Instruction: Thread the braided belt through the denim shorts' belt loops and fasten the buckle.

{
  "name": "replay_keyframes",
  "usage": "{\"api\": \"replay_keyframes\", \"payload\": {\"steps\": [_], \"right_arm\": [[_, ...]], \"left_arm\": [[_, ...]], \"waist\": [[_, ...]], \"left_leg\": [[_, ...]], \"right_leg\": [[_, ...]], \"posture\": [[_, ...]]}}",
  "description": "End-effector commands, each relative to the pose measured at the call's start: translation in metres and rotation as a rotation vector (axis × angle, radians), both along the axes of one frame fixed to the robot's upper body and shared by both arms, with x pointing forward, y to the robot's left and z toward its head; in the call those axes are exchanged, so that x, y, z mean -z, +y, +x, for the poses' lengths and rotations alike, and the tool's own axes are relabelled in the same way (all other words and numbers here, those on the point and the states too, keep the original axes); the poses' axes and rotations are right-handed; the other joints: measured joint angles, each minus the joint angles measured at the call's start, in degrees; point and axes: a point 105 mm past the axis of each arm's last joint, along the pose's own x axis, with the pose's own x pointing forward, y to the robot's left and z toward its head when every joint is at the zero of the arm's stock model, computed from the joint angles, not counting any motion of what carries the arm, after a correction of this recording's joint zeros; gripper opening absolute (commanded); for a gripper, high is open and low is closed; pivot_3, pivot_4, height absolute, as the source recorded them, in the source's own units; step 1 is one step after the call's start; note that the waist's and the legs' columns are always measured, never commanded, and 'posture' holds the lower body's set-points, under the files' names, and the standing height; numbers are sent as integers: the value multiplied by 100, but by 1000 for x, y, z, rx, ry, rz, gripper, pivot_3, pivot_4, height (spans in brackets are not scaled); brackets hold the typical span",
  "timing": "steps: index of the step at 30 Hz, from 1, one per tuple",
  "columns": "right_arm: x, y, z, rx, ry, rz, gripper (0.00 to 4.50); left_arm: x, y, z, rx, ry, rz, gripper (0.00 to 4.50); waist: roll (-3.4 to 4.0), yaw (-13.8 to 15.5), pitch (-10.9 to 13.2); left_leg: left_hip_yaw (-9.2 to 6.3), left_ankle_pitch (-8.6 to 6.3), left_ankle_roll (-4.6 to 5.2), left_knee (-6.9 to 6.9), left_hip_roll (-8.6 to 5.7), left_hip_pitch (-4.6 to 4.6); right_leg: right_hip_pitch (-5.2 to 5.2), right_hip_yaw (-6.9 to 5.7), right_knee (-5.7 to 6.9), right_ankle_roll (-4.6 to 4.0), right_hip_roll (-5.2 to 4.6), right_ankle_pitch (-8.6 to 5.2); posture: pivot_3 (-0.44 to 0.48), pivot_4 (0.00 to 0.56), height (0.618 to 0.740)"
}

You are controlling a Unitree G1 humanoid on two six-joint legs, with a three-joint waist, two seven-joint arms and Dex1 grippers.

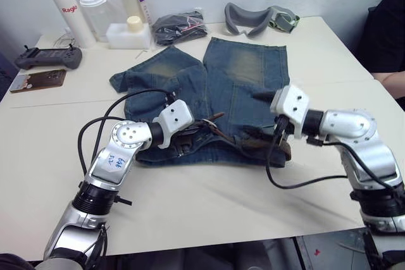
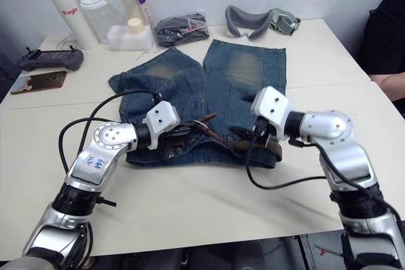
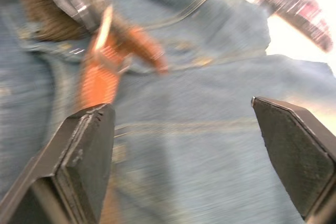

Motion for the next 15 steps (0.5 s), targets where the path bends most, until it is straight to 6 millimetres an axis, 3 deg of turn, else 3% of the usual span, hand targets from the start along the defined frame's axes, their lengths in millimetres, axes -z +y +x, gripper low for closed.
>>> {"api": "replay_keyframes", "payload": {"steps": [1,13,15], "right_arm": [[7,8,9,-49,-61,-105,4460],[8,41,19,-186,-154,-161,4460],[7,44,19,-202,-165,-161,3969]], "left_arm": [[-11,-5,-4,31,-49,-6,0],[-13,-5,-3,12,-59,-17,0],[-12,-5,-3,14,-59,-14,0]], "waist": [[0,3,0],[0,8,0],[0,9,0]], "left_leg": [[0,0,0,1,-3,0],[1,0,1,9,-8,-6],[-1,0,1,10,-9,-6]], "right_leg": [[0,0,0,0,1,0],[-3,2,6,2,2,1],[-3,1,8,1,2,1]], "posture": [[0,150,641],[0,150,641],[0,150,641]]}}
